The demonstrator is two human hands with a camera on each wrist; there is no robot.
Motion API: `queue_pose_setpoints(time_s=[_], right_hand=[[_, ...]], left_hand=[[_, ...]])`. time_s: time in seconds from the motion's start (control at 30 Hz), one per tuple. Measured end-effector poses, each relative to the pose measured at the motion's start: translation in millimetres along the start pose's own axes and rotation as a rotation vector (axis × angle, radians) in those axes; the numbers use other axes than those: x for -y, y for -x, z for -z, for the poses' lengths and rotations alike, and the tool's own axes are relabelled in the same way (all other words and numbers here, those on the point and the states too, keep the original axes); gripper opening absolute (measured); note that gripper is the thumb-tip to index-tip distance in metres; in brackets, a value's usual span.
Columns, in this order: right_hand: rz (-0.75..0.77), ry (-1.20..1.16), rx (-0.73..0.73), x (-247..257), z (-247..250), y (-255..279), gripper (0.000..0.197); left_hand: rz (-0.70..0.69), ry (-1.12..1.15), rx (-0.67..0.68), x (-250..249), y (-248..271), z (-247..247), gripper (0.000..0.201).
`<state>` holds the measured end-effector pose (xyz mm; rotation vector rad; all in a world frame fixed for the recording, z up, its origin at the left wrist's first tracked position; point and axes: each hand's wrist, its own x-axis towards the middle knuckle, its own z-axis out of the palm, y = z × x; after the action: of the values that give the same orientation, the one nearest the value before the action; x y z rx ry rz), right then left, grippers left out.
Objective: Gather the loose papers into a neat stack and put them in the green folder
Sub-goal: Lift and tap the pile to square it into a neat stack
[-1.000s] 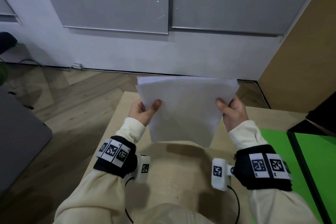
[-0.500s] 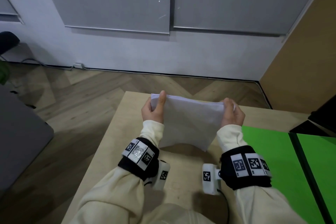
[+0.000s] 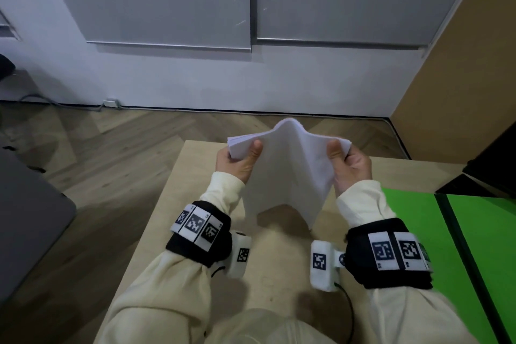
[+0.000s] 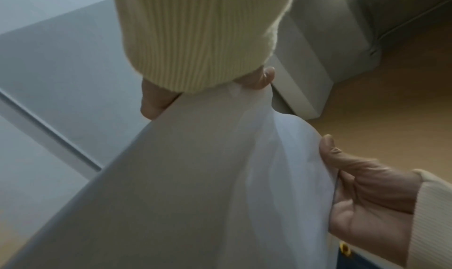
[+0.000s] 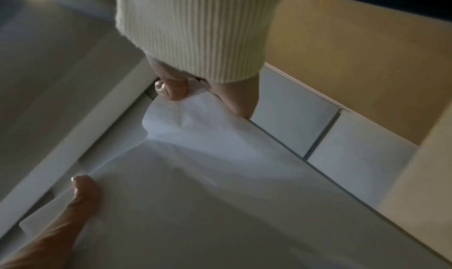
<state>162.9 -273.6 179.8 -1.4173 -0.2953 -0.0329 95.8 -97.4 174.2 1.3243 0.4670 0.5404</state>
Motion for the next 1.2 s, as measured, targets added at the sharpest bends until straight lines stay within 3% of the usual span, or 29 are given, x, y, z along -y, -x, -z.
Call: queue_pose_setpoints(time_s=[0.13, 0.2, 0.3, 0.43, 0.53, 0.7, 0.83, 0.97, 1.07, 1.13, 1.2], right_hand=[[-0.005, -0.004, 0.02, 14, 6, -1, 0.012], [-0.128, 0.058, 0.049, 0, 8, -2, 0.017], [-0.305, 0.26, -0.084, -11, -2, 1, 0.032], [-0.223, 0.24, -0.146, -6, -3, 0, 0.011], [-0.227, 0.274, -0.109, -9, -1, 4, 0.013], [-0.435, 0.336, -0.133, -29, -2, 2, 0.05], [-0.308, 0.376, -0.073, -9, 0, -1, 0.038], [-0.047, 0.458, -0.002, 17, 9, -8, 0.02], [0.031, 0.629, 0.203, 23, 8, -11, 0.006], [0.029, 0.707, 0.377, 20, -1, -8, 0.003], [0.022, 0.702, 0.428, 14, -5, -6, 0.014]], left_hand=[[-0.061, -0.019, 0.004, -7, -1, 10, 0.007], [-0.025, -0.088, 0.019, -2, -2, 15, 0.005], [0.004, -0.139, 0.08, -1, 0, 10, 0.005], [-0.072, -0.146, 0.097, -9, 3, 10, 0.003], [-0.063, -0.194, 0.107, -6, 2, 18, 0.013], [0.144, -0.486, 0.08, 32, -8, 20, 0.05], [0.158, -0.508, -0.023, 35, -10, 23, 0.028], [0.027, -0.687, 0.083, 12, -7, 29, 0.006], [-0.012, -0.855, 0.243, -3, -7, 29, 0.034], [-0.007, -0.948, 0.345, -7, -6, 23, 0.04], [0.025, -0.932, 0.408, -7, -4, 22, 0.037]])
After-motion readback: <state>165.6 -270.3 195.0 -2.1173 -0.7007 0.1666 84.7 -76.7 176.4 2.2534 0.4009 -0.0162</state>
